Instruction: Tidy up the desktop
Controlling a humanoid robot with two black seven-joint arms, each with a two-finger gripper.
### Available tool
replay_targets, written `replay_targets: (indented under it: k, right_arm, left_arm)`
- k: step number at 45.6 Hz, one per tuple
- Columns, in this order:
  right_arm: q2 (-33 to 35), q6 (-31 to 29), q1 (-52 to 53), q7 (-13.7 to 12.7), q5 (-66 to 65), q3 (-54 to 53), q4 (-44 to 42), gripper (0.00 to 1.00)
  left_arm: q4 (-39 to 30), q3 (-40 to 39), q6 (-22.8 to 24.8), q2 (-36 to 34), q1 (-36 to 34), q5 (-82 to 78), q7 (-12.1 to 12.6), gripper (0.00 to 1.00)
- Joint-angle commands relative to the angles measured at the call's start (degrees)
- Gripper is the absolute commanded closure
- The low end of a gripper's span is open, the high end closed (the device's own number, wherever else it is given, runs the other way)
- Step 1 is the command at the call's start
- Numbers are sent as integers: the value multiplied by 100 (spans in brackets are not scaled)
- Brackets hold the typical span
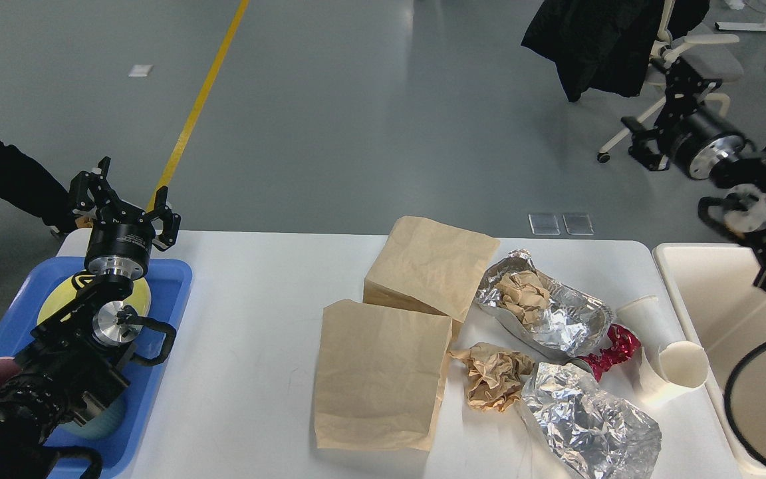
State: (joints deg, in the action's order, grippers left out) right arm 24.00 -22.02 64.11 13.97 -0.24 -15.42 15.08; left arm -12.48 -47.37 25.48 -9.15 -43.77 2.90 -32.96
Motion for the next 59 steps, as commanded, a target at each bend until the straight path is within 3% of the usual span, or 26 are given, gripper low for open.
replay_targets:
  k: [1, 9, 19, 31, 52, 59]
  right_arm:
    - [710, -118, 996, 9, -11, 2364, 135, 0]
    - [1660, -847, 2227, 10, -99, 5258, 1050, 0]
    - [1555, -1410, 3476, 10, -161, 7149, 1761, 0]
    - [1098, -1999, 3863, 10, -187, 7668, 2218, 0]
    - [404, -2043, 4768, 10, -591, 7870, 2500, 0]
    - [-351, -2227, 5058, 10, -933, 8687, 2772, 0]
  left_arm:
    - [0, 0, 0, 1, 0, 0, 0, 4]
    - [0, 0, 0, 1, 0, 0, 0, 4]
    - [0, 0, 0, 1, 0, 0, 0, 4]
    - [0, 0, 0, 1, 0, 0, 0, 4]
    - [0, 0, 0, 1, -9, 0, 0, 4]
    - [0, 0, 0, 1, 0, 0, 0, 4]
